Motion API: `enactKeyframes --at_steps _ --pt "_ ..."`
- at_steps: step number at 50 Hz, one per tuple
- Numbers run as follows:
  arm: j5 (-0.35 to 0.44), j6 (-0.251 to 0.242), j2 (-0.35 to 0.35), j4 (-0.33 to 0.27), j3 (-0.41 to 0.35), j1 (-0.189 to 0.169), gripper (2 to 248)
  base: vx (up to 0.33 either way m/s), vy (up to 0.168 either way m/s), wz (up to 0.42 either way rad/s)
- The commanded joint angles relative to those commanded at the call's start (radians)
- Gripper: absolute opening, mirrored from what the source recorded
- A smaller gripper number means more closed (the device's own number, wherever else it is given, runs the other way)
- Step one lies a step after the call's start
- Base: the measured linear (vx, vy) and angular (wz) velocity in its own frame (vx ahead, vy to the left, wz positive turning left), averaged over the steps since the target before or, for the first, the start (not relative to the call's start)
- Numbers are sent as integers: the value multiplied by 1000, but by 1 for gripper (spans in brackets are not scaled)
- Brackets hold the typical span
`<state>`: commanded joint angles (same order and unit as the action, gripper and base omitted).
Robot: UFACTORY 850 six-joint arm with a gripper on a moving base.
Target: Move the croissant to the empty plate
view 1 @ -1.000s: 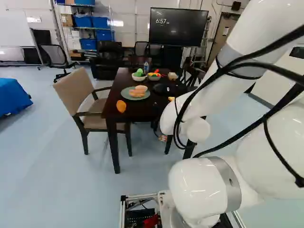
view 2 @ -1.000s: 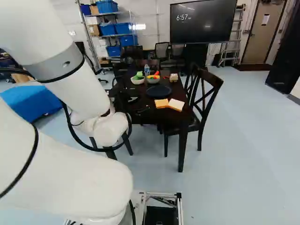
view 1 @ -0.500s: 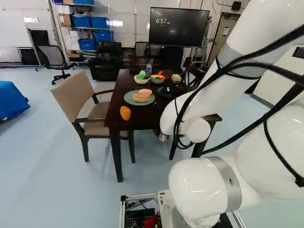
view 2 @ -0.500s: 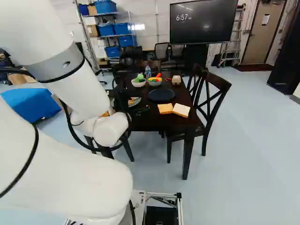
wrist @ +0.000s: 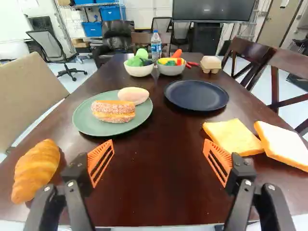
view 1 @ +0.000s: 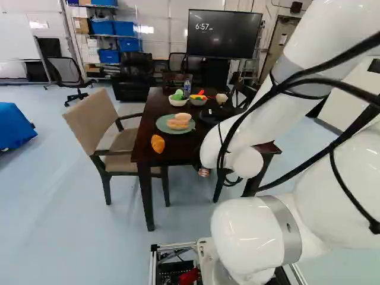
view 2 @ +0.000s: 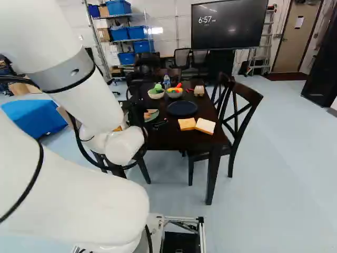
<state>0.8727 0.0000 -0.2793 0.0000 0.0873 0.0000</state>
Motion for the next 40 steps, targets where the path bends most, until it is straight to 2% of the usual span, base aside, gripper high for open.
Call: enactKeyframes --at_steps 20,40 --pt "0 0 0 0 0 0 247 2 0 0" --pt "0 0 0 0 0 0 247 95 1 -7"
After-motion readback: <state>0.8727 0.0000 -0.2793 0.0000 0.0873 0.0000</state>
